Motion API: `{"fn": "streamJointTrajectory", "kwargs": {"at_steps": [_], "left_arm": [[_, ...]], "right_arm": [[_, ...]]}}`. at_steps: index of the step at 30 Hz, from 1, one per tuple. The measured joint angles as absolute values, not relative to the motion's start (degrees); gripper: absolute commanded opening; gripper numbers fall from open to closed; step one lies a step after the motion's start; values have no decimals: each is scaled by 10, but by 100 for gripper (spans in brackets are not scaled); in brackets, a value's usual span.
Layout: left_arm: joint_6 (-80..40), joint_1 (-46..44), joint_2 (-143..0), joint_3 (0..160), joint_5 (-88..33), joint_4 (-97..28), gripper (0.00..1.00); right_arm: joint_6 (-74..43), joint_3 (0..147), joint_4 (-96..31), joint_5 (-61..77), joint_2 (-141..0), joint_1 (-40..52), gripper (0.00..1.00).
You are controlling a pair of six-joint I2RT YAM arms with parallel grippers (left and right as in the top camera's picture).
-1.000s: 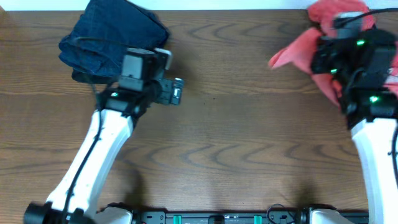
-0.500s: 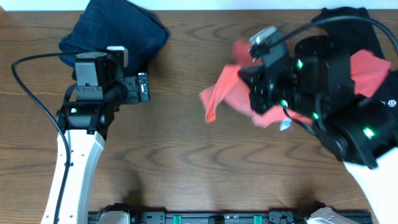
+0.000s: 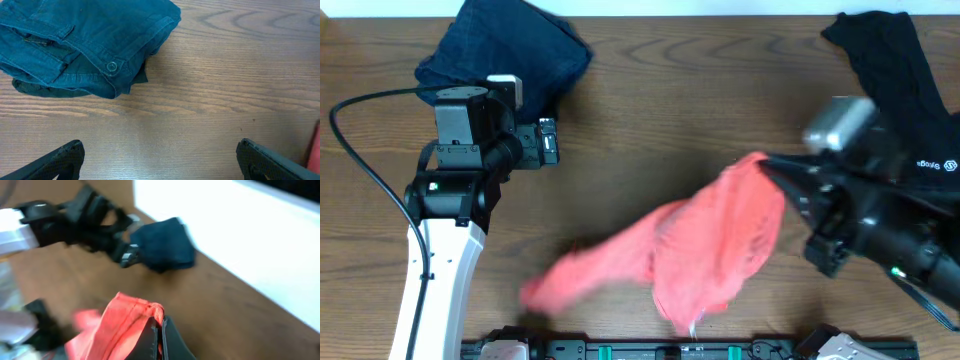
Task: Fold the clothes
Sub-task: 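Lift the red t-shirt with the right gripper and drop it mid-table, then grasp the red t-shirt's left edge with the left gripper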
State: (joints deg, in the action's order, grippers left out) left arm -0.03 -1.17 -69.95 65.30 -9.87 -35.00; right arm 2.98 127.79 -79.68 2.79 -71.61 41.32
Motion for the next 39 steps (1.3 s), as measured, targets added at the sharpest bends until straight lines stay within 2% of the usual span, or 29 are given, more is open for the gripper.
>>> {"fn": "streamJointTrajectory", "kwargs": {"at_steps": [7, 14, 19, 28, 33, 39], "left_arm": [[0, -12, -699, 653, -99, -359, 98], [0, -12, -699, 653, -99, -371, 98], [0, -12, -699, 653, -98, -371, 98], [27, -17, -707, 653, -107, -387, 98], [65, -72, -726, 653, -130, -407, 98], [93, -199, -747, 653, -143, -439, 98]], "right_arm": [[34, 1275, -799, -29, -765, 333, 1], [50, 1265, -782, 1, -895, 208, 1], [72, 1262, -724, 63, -1010, 117, 1], [84, 1261, -559, 136, -1211, 12, 1], [77, 1259, -493, 176, -1298, -33, 1], [69, 1258, -497, 198, -1327, -71, 1]]}}
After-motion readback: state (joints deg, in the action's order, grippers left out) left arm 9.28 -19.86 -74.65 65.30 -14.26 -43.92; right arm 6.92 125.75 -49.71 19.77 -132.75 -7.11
